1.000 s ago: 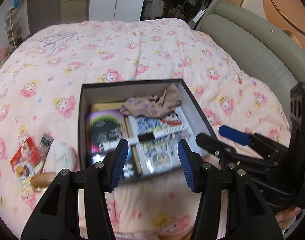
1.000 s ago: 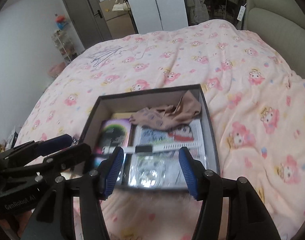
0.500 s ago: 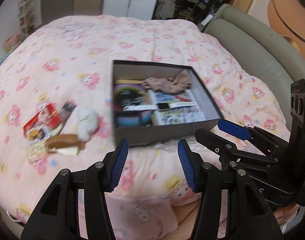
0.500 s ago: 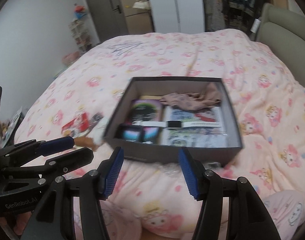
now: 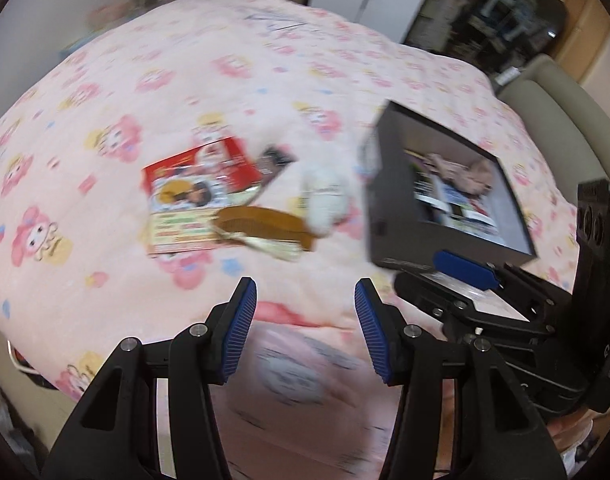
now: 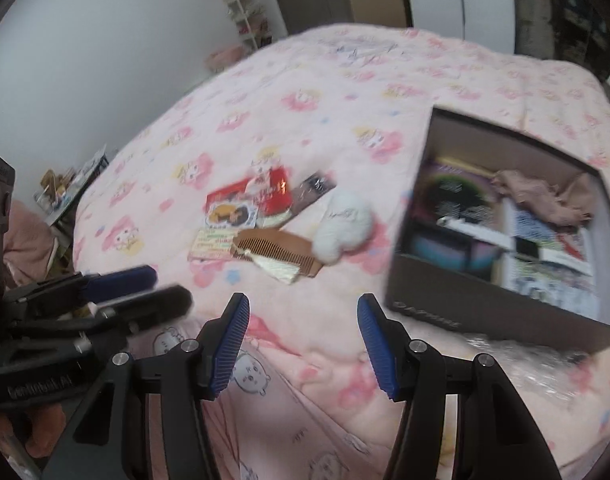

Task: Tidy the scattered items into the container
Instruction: 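Grasp the wooden comb with the right gripper, then carry the wooden comb with the right gripper and lower it into the box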

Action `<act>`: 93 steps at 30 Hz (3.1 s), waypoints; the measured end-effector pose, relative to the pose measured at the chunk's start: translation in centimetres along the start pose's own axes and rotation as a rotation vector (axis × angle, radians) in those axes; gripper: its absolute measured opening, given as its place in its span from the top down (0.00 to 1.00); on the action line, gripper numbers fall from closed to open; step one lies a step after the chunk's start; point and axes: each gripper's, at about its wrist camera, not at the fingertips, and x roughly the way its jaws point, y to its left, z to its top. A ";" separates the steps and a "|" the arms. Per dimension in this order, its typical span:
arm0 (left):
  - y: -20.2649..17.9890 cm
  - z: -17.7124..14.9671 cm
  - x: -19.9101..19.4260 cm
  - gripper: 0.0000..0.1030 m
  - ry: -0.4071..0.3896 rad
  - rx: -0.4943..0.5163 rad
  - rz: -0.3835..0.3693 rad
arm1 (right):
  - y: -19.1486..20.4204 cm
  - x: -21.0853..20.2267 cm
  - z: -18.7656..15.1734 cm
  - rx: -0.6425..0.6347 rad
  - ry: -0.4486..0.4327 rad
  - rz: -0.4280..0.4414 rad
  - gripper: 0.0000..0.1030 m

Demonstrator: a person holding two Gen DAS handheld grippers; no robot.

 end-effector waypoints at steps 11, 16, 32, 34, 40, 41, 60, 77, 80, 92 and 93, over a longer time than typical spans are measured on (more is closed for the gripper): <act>8.1 3.7 7.6 0.67 0.124 -0.122 -0.068 | -0.5 10.2 2.5 0.044 0.190 0.030 0.48; 9.1 5.5 11.7 0.68 0.193 -0.108 -0.100 | -0.3 13.9 3.0 0.055 0.236 0.019 0.48; 9.5 5.8 13.7 0.66 0.226 -0.106 -0.173 | -1.4 17.1 3.3 0.128 0.242 0.116 0.46; 9.8 5.1 12.5 0.66 0.206 -0.102 -0.161 | -0.7 16.1 3.0 0.110 0.262 0.149 0.47; 11.5 3.2 11.7 0.66 0.206 -0.137 -0.127 | 0.0 14.9 1.8 0.085 0.307 0.187 0.47; 11.7 3.0 12.0 0.66 0.217 -0.145 -0.117 | -0.4 15.2 1.9 0.093 0.302 0.164 0.47; 3.5 2.9 3.7 0.73 0.066 -0.020 -0.160 | -1.0 5.6 2.1 0.108 0.115 0.183 0.61; -21.6 9.6 2.1 0.73 -0.052 0.293 -0.336 | -18.4 -13.4 3.4 0.260 -0.223 0.006 0.60; -24.7 10.3 4.1 0.72 -0.031 0.299 -0.382 | -21.9 -15.5 3.7 0.272 -0.250 -0.047 0.60; -24.9 5.8 17.7 0.71 0.296 0.242 -0.297 | -28.4 -4.8 1.0 0.280 0.037 -0.096 0.60; -25.0 5.7 18.1 0.71 0.310 0.246 -0.286 | -28.4 -4.3 0.8 0.272 0.054 -0.100 0.60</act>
